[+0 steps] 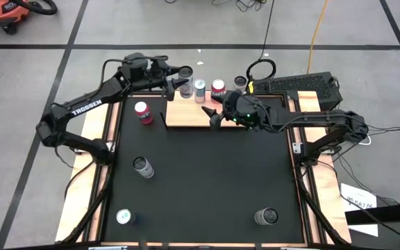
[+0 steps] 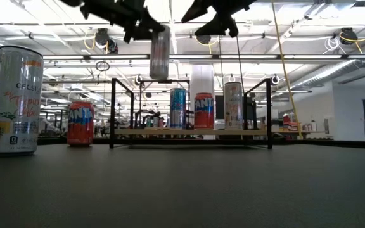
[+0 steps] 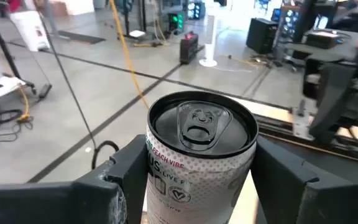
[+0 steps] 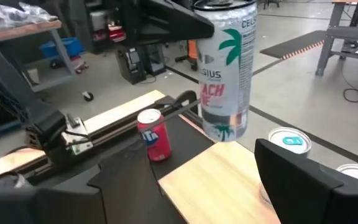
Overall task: Place canned beverage on shelf
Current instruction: Put the left white-pink soda can on the shelf
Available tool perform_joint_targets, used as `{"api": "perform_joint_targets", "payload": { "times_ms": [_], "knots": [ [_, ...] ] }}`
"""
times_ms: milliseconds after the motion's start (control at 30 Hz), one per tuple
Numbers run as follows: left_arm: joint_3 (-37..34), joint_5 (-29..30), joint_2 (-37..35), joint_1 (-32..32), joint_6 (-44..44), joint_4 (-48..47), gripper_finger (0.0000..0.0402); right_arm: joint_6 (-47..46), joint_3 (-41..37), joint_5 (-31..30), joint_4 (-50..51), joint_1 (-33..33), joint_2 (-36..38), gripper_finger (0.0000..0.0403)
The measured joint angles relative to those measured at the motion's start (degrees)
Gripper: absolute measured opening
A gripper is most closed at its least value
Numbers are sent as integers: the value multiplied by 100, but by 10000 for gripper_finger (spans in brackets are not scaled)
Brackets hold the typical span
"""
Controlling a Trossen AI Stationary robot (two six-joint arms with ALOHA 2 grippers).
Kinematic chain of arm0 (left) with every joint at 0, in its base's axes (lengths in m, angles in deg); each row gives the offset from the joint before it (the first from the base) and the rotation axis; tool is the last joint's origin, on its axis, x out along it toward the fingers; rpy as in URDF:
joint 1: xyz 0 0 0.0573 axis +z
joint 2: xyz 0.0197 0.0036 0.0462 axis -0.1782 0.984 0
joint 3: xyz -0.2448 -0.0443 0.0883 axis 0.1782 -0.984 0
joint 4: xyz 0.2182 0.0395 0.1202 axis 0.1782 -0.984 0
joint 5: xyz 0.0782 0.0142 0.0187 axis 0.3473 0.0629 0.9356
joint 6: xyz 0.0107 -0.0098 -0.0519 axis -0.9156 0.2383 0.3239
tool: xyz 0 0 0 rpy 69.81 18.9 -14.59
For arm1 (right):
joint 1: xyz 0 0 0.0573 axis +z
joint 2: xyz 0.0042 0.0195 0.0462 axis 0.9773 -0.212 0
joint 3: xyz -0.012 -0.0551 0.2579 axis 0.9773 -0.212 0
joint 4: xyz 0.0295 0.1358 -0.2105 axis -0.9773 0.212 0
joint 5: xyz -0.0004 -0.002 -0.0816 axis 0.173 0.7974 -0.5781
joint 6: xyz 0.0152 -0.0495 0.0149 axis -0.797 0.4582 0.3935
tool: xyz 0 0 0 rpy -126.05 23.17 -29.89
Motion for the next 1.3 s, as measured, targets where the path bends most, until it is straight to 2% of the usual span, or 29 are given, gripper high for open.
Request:
{"api": "perform_joint_targets", "payload": {
  "times_ms": [267,500,933,1300],
  "knots": [
    [-1084,-186,5,478,-431,1278,223,162,-6,711,0,-481,0,286],
    [-1905,-369,301,644,-405,2357,223,148,-6,1215,-5,-909,0,286],
    [-2009,-376,1182,657,-542,2842,223,3,-8,1495,73,-1069,0,286],
    [-2005,-372,1294,858,-544,2937,223,-55,-8,1492,294,-1068,0,286]
  ]
}}
